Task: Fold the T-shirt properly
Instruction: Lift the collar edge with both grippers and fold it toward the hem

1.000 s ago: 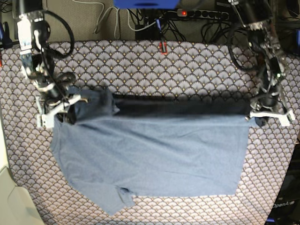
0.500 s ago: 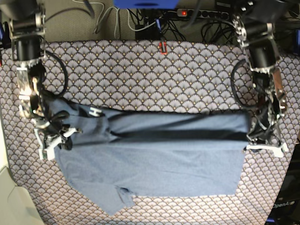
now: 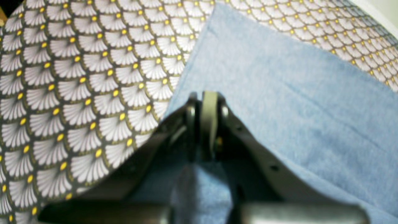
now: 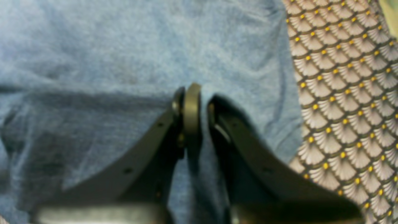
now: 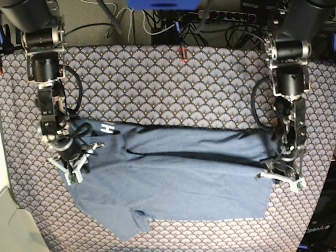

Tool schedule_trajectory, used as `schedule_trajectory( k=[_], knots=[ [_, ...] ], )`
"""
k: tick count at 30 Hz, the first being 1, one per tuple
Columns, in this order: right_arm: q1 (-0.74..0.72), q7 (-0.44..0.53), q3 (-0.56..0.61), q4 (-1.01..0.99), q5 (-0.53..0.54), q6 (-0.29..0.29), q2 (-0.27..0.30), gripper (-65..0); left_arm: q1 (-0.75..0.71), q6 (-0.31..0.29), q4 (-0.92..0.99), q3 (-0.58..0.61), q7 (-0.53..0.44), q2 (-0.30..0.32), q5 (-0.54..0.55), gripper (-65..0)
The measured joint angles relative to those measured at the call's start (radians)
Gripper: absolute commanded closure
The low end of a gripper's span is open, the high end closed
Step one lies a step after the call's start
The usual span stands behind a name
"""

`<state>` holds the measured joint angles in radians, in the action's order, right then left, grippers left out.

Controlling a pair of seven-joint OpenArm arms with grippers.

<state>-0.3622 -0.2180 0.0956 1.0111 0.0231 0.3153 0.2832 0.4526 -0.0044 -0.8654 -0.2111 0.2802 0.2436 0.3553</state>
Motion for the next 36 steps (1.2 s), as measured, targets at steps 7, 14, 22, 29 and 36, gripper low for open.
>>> schedule_trajectory(
  k=[7, 14, 22, 29, 36],
  knots=[
    [-0.094, 0.064, 0.002, -0.177, -0.009, 0.003, 0.003, 0.0, 0.014, -0.010, 0.013, 0.004, 0.003, 0.020, 0.001, -0.8],
    [-0.086, 0.074, 0.002, -0.194, -0.009, 0.003, 0.002, 0.0, 0.022, -0.011, 0.013, 0.006, 0.003, 0.019, 0.000, -3.0],
    [-0.067, 0.066, 0.001, -0.193, -0.013, 0.003, 0.004, -19.7, 0.009, 0.000, 0.005, 0.005, 0.004, 0.024, -0.007, -32.3],
    [-0.017, 0.062, -0.009, -0.114, -0.018, 0.002, 0.039, -28.6, -0.067, 0.000, -0.095, -0.003, 0.003, 0.022, 0.004, -39.9],
    [0.151, -0.049, -0.010, 0.230, -0.015, 0.003, 0.063, -28.6, -0.262, 0.004, -0.247, -0.005, 0.002, 0.021, 0.005, -41.9]
  ],
)
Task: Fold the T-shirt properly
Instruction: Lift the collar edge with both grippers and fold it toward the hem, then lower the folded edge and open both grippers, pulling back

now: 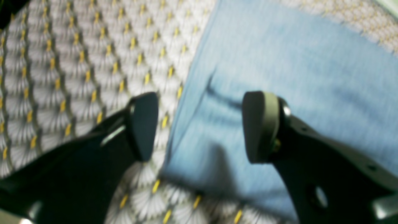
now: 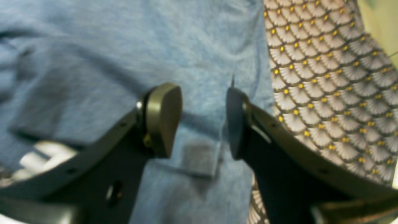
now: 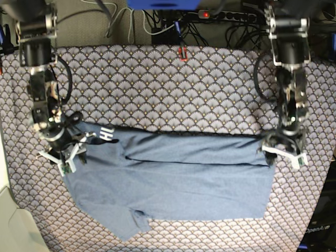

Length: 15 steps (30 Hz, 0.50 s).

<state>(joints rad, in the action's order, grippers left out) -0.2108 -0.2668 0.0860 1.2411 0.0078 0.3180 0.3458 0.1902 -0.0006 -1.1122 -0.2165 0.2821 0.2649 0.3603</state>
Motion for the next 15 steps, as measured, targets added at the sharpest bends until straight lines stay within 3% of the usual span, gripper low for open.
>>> schedule_trajectory(
  k=[7, 15],
  knots=[
    [0.101, -0.039, -0.076, 0.105, 0.000, 0.002, -0.042, -28.6, -0.035, -0.003, 0.013, -0.099, -0.007, -0.046, 0.002, -41.9],
    [0.206, -0.031, -0.165, 0.203, -0.002, 0.000, -0.049, -28.6, -0.006, -0.008, 0.137, -0.109, -0.038, -0.052, -0.002, -41.8]
  ],
)
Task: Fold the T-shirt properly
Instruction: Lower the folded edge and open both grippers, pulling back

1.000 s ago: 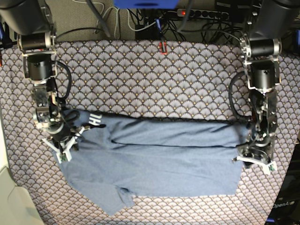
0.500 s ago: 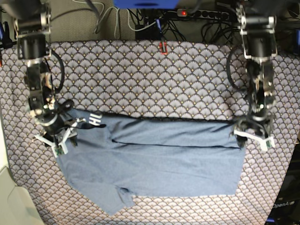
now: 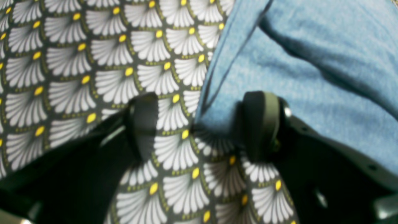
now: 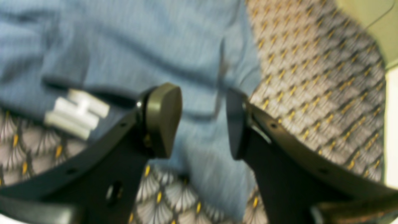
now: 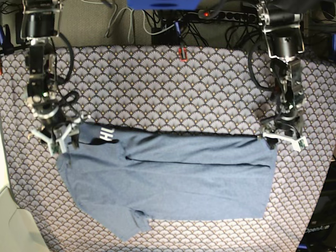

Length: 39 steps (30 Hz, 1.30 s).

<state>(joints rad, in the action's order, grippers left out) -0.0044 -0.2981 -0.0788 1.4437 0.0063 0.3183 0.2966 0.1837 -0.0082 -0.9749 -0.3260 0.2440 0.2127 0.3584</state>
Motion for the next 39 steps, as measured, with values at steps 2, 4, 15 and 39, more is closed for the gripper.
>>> schedule_trajectory(
  k=[2, 4, 15, 39],
  knots=[
    [0.014, -0.005, -0.007, 0.002, 0.001, 0.000, 0.001, -28.6, 0.026, 0.005, 0.022, -0.003, -0.002, -0.012, 0.000, -41.7],
    [0.019, -0.003, -0.015, 0.004, 0.002, 0.000, 0.008, -28.6, 0.031, -0.001, 0.023, -0.004, -0.004, -0.025, 0.000, -41.6],
    [0.089, 0.002, -0.147, 0.008, 0.008, 0.000, -0.003, -28.6, 0.051, -0.003, 0.034, 0.000, 0.009, -0.057, 0.005, -6.7],
    [0.009, 0.050, -0.146, -0.233, 0.028, 0.000, -0.031, -28.4, 0.049, -0.011, 0.032, 0.000, 0.029, -0.032, 0.006, -0.4]
  ],
)
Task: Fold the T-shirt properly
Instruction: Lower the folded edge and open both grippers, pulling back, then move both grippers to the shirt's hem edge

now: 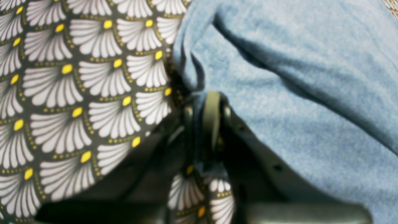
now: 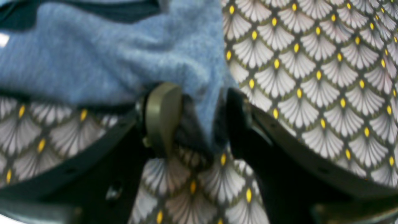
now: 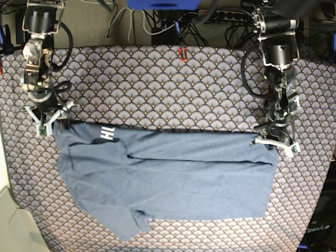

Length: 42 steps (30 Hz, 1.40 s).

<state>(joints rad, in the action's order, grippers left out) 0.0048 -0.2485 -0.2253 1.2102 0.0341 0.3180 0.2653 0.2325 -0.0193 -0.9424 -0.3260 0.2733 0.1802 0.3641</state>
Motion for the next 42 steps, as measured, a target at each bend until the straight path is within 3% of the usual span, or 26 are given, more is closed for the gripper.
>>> schedule_trajectory(
  k=[5, 7, 10, 11, 17, 27, 32, 42],
  knots=[
    [0.002, 0.018, 0.000, -0.009, 0.003, 0.000, 0.001, -26.0, 0.000, 0.000, 0.000, -0.001, 0.006, 0.014, 0.003, -0.4],
    [0.007, 0.023, 0.000, -0.007, 0.006, 0.000, 0.001, -18.5, -0.002, 0.000, 0.000, -0.001, 0.006, 0.014, 0.002, -0.4],
    [0.010, 0.024, 0.000, -0.006, 0.003, 0.000, 0.000, -1.3, -0.003, 0.000, 0.000, -0.001, 0.006, 0.014, 0.002, -0.4],
    [0.016, 0.027, 0.000, -0.003, 0.004, 0.000, 0.001, 0.0, -0.005, 0.000, 0.000, -0.001, 0.006, 0.014, 0.002, -0.4],
    [0.129, -0.002, 0.000, 0.125, -0.005, 0.000, -0.001, 0.0, -0.040, -0.002, -0.035, 0.004, -0.001, 0.016, 0.000, -0.4],
    [0.287, -0.043, 0.002, 0.303, 0.036, 0.000, -0.001, 0.0, -0.242, 0.008, -0.272, 0.002, 0.013, 0.022, -0.006, -0.4],
    [0.402, -0.040, 0.002, 0.387, 0.040, 0.001, 0.000, 0.0, -0.369, 0.014, -0.445, -0.023, 0.163, 0.044, -0.004, -0.4],
    [0.529, -0.028, 0.004, 0.439, 0.049, 0.009, 0.007, 0.0, -0.497, -0.006, -0.653, -0.195, 0.273, 0.041, 0.006, -0.4]
  ],
)
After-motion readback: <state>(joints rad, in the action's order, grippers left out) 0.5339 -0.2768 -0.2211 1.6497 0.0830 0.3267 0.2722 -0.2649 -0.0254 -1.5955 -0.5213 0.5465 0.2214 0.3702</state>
